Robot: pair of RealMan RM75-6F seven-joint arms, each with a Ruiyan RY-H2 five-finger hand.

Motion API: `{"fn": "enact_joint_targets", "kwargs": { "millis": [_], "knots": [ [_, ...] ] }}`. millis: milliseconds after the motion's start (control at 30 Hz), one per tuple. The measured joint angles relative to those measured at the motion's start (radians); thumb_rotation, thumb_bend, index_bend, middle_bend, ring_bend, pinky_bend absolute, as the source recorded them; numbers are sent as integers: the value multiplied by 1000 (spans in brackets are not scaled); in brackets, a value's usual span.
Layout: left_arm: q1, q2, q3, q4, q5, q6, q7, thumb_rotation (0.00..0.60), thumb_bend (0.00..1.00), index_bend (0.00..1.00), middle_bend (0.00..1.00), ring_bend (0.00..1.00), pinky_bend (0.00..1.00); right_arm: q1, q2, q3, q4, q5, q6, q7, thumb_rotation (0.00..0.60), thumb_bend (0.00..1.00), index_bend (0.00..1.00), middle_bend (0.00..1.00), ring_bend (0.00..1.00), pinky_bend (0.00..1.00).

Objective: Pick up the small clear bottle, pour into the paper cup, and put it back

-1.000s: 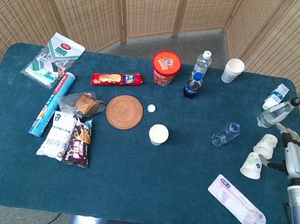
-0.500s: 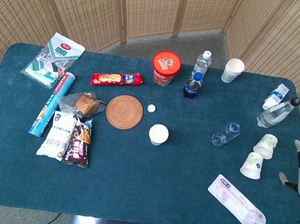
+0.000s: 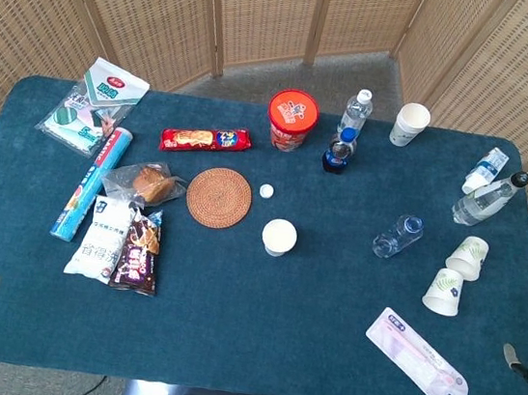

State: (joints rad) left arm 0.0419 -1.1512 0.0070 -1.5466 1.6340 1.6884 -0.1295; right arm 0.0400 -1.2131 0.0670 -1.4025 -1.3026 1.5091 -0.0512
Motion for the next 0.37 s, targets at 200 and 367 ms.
{"fn": "enact_joint_targets", "kwargs": {
  "millis": [200, 367],
  "knots": [
    [-4, 6, 17, -37, 2, -32, 48, 356, 380, 74, 55, 0, 0, -3, -3, 0, -17, -19, -6, -14, 600, 280, 48, 82, 0, 0],
    [-2, 8, 16, -39, -11, -40, 55, 354, 380, 74, 56, 0, 0, -3, -4, 7, -26, -29, -6, -19, 600, 280, 48, 82, 0, 0]
  ]
}}
